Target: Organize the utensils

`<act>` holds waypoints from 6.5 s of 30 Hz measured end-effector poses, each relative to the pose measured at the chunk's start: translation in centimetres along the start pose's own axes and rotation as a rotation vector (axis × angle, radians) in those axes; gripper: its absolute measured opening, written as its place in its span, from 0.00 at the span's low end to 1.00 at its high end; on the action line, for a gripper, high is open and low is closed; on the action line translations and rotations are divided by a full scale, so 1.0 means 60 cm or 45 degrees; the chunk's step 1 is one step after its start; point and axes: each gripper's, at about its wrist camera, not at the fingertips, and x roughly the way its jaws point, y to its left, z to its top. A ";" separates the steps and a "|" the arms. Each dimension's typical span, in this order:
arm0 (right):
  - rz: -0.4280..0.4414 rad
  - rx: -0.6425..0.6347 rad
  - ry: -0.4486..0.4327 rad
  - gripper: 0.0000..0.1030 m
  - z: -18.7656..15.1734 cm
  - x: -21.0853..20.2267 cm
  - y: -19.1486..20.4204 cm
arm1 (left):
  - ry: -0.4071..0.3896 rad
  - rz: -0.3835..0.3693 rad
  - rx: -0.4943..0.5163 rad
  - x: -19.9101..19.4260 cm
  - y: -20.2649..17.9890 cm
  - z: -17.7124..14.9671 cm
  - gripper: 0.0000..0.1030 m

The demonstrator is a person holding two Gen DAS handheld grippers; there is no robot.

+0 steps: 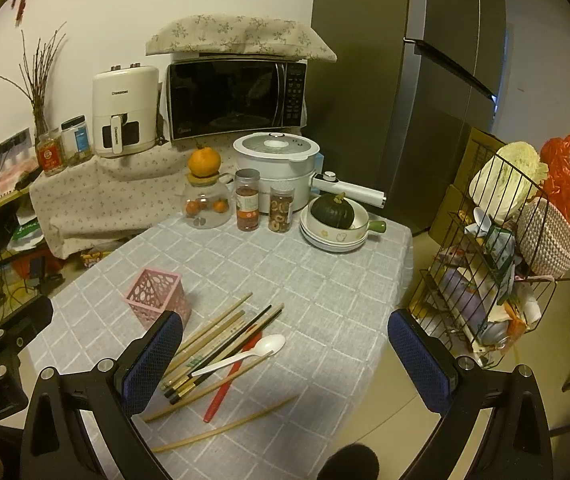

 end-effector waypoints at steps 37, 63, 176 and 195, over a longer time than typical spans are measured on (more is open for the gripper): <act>0.001 0.002 -0.008 1.00 -0.001 0.000 0.000 | -0.010 0.002 -0.002 -0.003 -0.002 -0.007 0.99; 0.002 0.004 -0.004 1.00 -0.001 0.001 -0.001 | -0.011 0.002 -0.004 -0.003 0.000 -0.007 0.99; 0.506 0.243 0.673 0.05 -0.086 0.237 -0.080 | 0.415 -0.512 0.393 0.266 -0.121 -0.049 0.06; 0.454 0.060 0.207 0.05 0.033 0.137 -0.016 | -0.009 -0.493 0.236 0.109 0.008 0.041 0.06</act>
